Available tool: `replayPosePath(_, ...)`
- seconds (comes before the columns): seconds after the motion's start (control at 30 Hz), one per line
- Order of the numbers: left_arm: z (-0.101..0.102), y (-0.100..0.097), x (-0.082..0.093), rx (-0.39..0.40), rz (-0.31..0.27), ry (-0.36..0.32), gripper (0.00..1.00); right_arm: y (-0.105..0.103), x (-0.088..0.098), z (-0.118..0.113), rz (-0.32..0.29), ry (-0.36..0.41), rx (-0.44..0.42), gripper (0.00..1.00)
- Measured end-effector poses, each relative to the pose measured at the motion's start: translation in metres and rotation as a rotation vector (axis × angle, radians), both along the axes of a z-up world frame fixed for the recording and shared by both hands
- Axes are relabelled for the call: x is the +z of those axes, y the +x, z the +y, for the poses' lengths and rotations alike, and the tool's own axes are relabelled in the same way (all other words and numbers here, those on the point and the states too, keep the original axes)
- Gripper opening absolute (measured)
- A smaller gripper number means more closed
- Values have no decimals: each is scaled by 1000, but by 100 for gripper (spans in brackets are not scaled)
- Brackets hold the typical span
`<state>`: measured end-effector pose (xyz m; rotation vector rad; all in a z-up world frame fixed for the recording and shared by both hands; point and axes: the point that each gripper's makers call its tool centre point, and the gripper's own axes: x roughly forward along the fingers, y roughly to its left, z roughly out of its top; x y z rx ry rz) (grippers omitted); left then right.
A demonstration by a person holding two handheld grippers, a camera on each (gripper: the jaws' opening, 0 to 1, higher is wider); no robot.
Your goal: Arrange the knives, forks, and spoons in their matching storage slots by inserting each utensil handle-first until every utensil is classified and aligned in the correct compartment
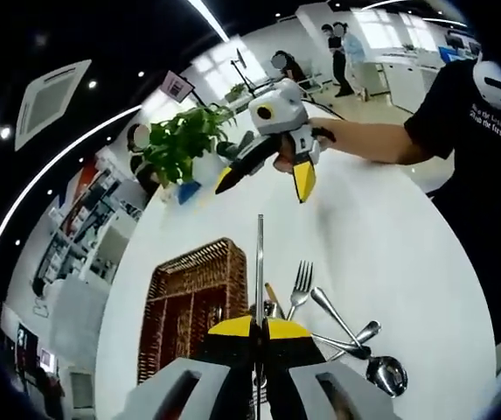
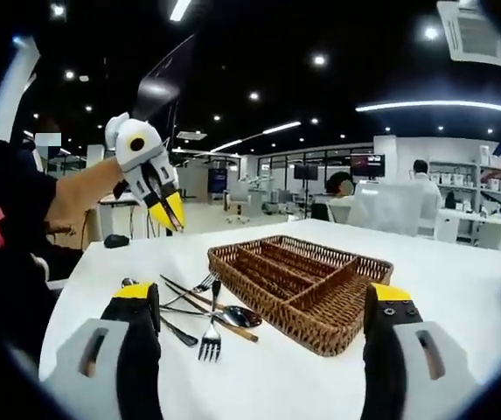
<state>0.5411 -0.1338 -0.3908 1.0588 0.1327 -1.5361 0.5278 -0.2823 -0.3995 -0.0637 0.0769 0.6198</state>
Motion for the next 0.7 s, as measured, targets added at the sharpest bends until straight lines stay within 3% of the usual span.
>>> replayPosePath(0.7, -7, 28, -5, 17, -17, 24, 1, -2, 1, -1, -5, -1, 1, 99)
